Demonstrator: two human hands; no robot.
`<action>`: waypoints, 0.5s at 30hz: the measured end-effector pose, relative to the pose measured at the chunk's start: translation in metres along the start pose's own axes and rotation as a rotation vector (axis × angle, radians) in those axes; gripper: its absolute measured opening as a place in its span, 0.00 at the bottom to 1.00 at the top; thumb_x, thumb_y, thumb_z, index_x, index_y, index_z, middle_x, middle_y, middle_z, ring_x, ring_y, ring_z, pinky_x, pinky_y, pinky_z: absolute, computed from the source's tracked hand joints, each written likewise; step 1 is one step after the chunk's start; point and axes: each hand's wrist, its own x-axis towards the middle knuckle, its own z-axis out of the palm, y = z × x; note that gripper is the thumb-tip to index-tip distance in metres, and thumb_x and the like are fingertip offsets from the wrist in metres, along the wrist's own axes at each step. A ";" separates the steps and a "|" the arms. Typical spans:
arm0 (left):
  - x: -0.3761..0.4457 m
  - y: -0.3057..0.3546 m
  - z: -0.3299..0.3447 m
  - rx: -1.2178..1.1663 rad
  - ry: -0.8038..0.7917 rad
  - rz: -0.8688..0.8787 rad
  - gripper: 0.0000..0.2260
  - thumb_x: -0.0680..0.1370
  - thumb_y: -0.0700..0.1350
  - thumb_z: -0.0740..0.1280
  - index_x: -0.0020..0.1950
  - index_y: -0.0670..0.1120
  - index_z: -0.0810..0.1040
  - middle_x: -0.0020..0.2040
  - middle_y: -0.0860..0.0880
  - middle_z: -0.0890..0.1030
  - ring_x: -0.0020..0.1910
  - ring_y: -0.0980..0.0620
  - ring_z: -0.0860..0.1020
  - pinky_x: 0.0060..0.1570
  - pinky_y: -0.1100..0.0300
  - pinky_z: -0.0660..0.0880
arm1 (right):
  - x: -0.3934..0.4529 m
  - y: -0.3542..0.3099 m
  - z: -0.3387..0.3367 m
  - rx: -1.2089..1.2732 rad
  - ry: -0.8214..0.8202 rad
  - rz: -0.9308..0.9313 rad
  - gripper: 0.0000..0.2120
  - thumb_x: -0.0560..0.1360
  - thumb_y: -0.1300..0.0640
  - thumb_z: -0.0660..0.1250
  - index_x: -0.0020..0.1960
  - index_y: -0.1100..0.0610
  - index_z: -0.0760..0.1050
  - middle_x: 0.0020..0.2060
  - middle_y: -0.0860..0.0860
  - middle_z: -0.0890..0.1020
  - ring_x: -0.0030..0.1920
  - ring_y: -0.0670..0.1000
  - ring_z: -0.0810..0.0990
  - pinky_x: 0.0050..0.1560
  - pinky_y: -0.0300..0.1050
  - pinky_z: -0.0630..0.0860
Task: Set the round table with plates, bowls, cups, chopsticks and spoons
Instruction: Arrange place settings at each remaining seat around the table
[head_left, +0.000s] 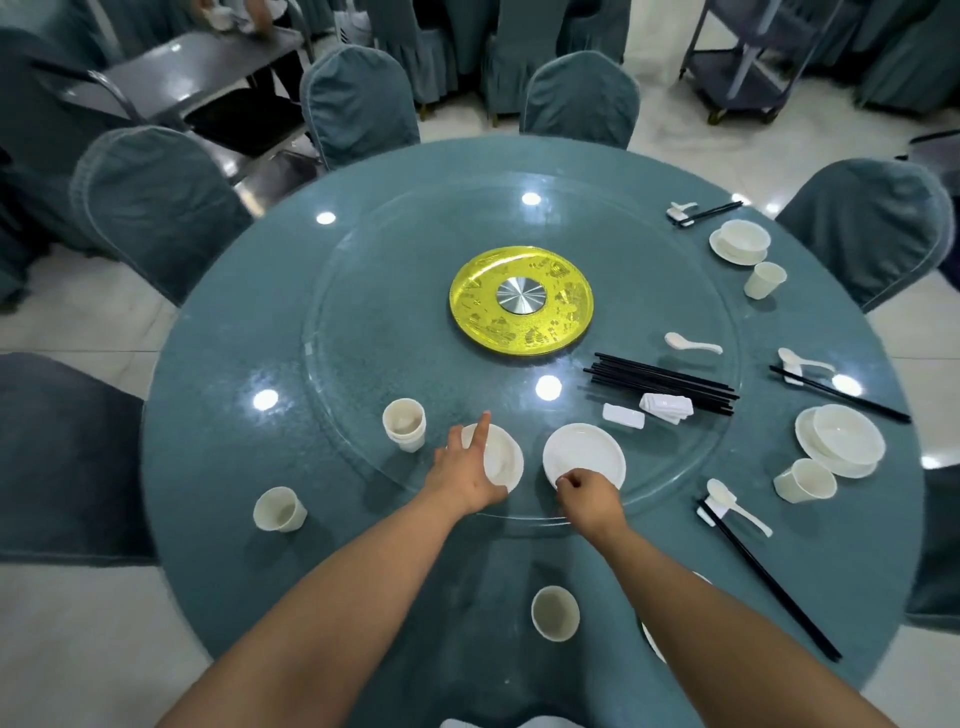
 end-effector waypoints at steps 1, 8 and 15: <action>-0.006 -0.004 0.000 -0.001 0.011 0.000 0.51 0.65 0.60 0.72 0.75 0.67 0.37 0.75 0.51 0.50 0.70 0.40 0.62 0.63 0.47 0.71 | -0.004 -0.003 0.003 -0.012 0.002 -0.019 0.13 0.77 0.58 0.58 0.37 0.60 0.74 0.34 0.55 0.80 0.37 0.56 0.74 0.36 0.43 0.70; -0.055 -0.059 0.000 -0.055 0.066 -0.116 0.50 0.65 0.60 0.72 0.75 0.65 0.40 0.74 0.50 0.50 0.71 0.40 0.59 0.64 0.45 0.70 | -0.032 -0.032 0.044 -0.056 -0.050 -0.146 0.12 0.77 0.57 0.59 0.38 0.61 0.75 0.36 0.56 0.81 0.38 0.56 0.77 0.42 0.48 0.75; -0.105 -0.127 0.009 -0.080 0.095 -0.254 0.50 0.66 0.61 0.71 0.76 0.64 0.39 0.76 0.48 0.50 0.74 0.41 0.54 0.67 0.45 0.66 | -0.064 -0.052 0.090 -0.088 -0.168 -0.225 0.14 0.76 0.58 0.59 0.31 0.53 0.69 0.33 0.52 0.79 0.38 0.56 0.78 0.41 0.45 0.74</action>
